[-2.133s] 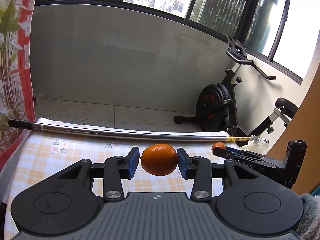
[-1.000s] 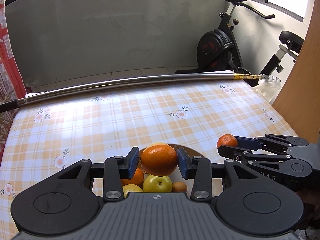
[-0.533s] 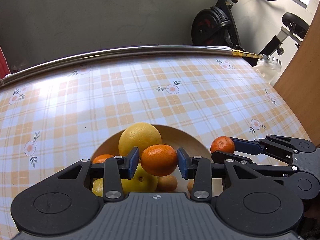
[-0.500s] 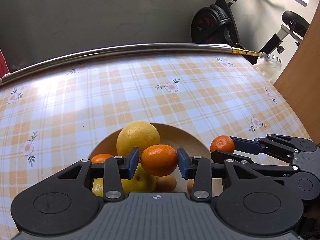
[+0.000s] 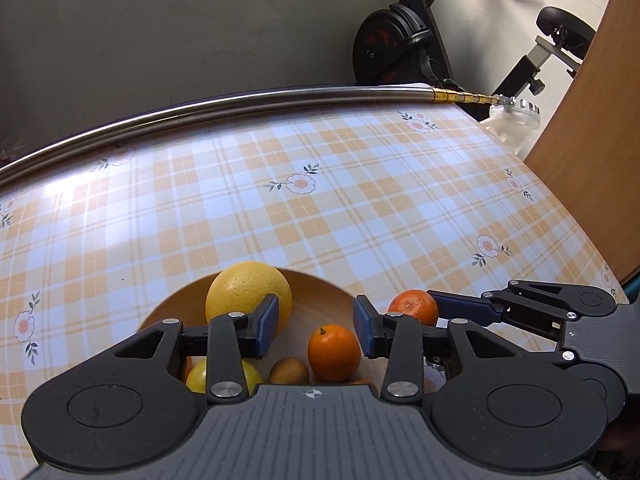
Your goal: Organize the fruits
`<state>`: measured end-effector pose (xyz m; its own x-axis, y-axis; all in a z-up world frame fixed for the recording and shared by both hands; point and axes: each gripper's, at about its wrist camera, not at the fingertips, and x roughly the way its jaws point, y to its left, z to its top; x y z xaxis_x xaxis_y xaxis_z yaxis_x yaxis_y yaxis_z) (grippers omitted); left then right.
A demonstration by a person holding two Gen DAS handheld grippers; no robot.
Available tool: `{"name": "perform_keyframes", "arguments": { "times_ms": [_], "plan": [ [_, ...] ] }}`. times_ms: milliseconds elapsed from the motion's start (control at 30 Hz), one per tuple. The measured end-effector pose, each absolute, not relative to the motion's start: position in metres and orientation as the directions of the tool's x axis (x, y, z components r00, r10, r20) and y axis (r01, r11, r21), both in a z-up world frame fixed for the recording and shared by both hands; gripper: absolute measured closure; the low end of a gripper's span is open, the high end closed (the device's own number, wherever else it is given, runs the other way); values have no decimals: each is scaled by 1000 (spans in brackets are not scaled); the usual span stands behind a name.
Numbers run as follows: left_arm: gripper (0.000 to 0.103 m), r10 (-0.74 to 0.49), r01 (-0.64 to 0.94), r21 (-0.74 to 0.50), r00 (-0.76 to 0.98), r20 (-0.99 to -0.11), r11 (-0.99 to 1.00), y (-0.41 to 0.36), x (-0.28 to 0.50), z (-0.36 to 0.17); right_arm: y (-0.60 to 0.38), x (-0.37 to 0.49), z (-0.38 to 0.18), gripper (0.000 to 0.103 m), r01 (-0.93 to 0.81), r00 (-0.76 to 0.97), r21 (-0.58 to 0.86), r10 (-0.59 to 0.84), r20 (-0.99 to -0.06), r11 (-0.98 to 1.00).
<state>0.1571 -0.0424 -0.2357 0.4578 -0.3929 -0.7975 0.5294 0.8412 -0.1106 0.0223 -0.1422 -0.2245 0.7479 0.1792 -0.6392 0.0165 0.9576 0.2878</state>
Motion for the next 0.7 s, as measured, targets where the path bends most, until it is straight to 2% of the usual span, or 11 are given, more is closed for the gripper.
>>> {"name": "perform_keyframes", "arguments": {
  "times_ms": [300,700],
  "plan": [
    [60,-364,471,-115,480,-798,875,-22,161,-233,-136,24,-222,66,-7,750,290,197,-632,957],
    [58,-333,318,-156,638,-695,935,47,146,-200,-111,40,-220,66,-96,724,276,257,-640,956]
  ]
}}
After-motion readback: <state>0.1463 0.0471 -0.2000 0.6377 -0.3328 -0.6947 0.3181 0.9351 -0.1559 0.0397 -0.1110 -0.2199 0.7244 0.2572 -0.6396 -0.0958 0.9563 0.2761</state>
